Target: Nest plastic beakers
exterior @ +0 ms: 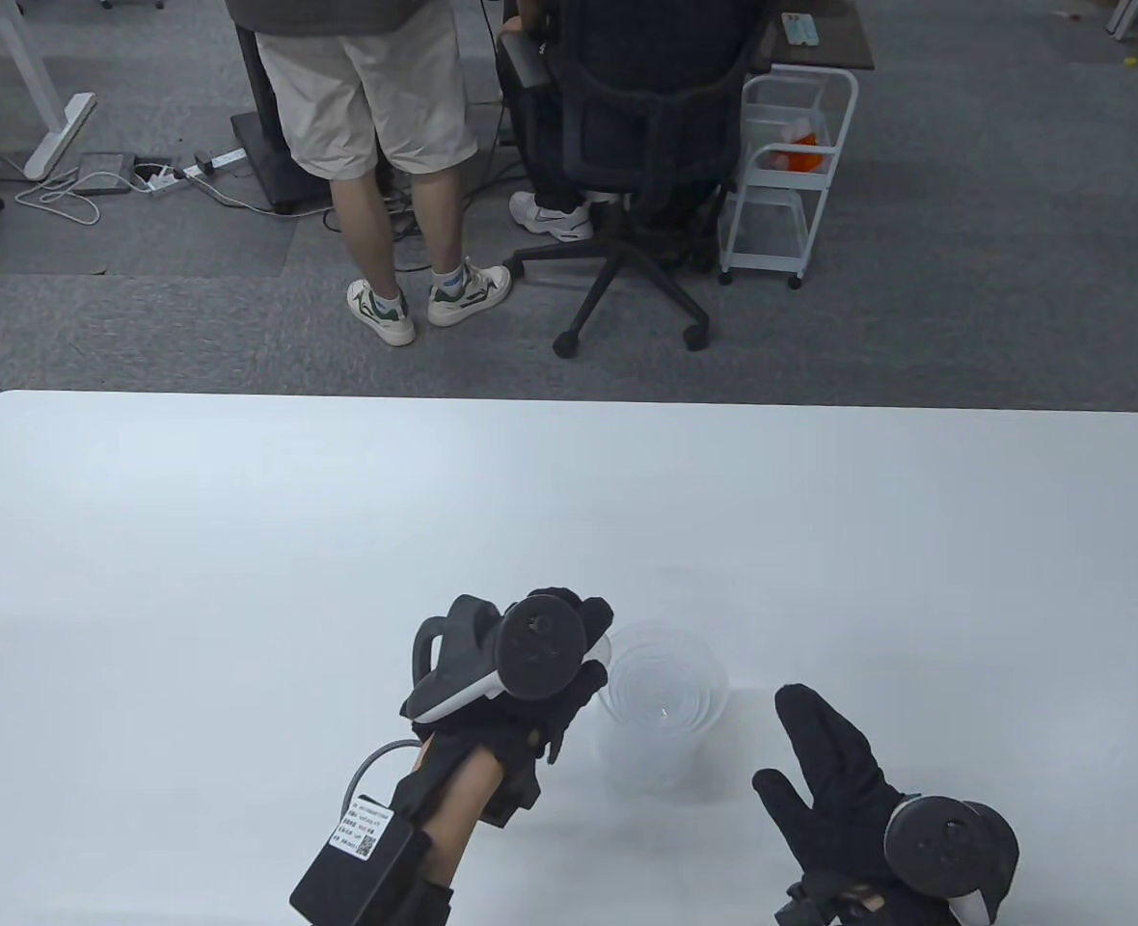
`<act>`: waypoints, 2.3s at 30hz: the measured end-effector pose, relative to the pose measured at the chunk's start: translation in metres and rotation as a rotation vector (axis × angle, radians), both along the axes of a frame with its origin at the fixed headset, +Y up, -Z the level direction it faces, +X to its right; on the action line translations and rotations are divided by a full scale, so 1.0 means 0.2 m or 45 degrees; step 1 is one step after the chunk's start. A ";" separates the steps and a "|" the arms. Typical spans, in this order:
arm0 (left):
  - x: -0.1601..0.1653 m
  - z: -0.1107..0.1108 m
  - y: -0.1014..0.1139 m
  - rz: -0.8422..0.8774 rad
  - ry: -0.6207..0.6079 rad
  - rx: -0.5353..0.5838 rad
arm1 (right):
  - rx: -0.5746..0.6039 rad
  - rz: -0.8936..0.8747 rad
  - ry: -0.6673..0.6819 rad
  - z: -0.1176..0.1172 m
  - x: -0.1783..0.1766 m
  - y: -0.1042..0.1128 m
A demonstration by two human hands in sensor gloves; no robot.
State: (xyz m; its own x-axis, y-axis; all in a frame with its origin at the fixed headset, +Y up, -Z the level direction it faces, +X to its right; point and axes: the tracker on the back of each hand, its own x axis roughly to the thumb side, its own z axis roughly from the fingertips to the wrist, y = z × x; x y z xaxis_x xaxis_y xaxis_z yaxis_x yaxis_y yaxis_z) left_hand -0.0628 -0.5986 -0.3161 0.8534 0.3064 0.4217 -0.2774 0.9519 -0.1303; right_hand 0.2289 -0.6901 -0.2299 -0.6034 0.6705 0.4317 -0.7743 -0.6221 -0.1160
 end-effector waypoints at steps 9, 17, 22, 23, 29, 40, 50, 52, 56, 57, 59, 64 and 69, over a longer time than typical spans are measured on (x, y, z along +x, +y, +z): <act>0.25 -0.05 -0.11 -0.147 -0.068 -0.051 | 0.000 0.000 -0.009 0.00 0.01 0.00; 0.37 -0.06 -0.19 -0.253 -0.103 -0.048 | -0.003 0.000 -0.010 0.00 0.01 0.00; 0.35 -0.04 -0.19 -0.197 -0.090 -0.004 | -0.013 0.003 -0.015 0.00 0.01 0.00; 0.34 -0.03 -0.19 -0.178 -0.090 0.009 | -0.016 0.004 -0.015 0.00 0.01 -0.01; 0.20 0.06 -0.15 0.104 -0.071 0.081 | -0.024 0.023 -0.005 0.00 0.00 0.00; -0.13 0.20 -0.29 0.446 -0.021 0.082 | -0.048 0.229 -0.012 -0.07 0.03 0.09; -0.31 0.17 -0.51 0.595 0.067 0.001 | -0.157 0.292 -0.015 -0.11 0.11 -0.06; -0.33 0.17 -0.54 0.617 0.078 -0.023 | -0.178 0.284 -0.012 -0.11 0.12 -0.09; -0.36 0.17 -0.58 0.651 0.099 -0.049 | -0.185 0.253 -0.004 -0.09 0.14 -0.09; -0.37 0.17 -0.58 0.650 0.107 -0.052 | -0.184 0.247 0.000 -0.09 0.14 -0.09; -0.37 0.17 -0.59 0.656 0.113 -0.053 | -0.190 0.246 -0.001 -0.09 0.14 -0.10; -0.37 0.17 -0.59 0.670 0.114 -0.058 | -0.222 0.243 -0.008 -0.09 0.15 -0.12; -0.36 0.18 -0.60 0.677 0.108 -0.059 | -0.216 0.256 -0.005 -0.09 0.15 -0.13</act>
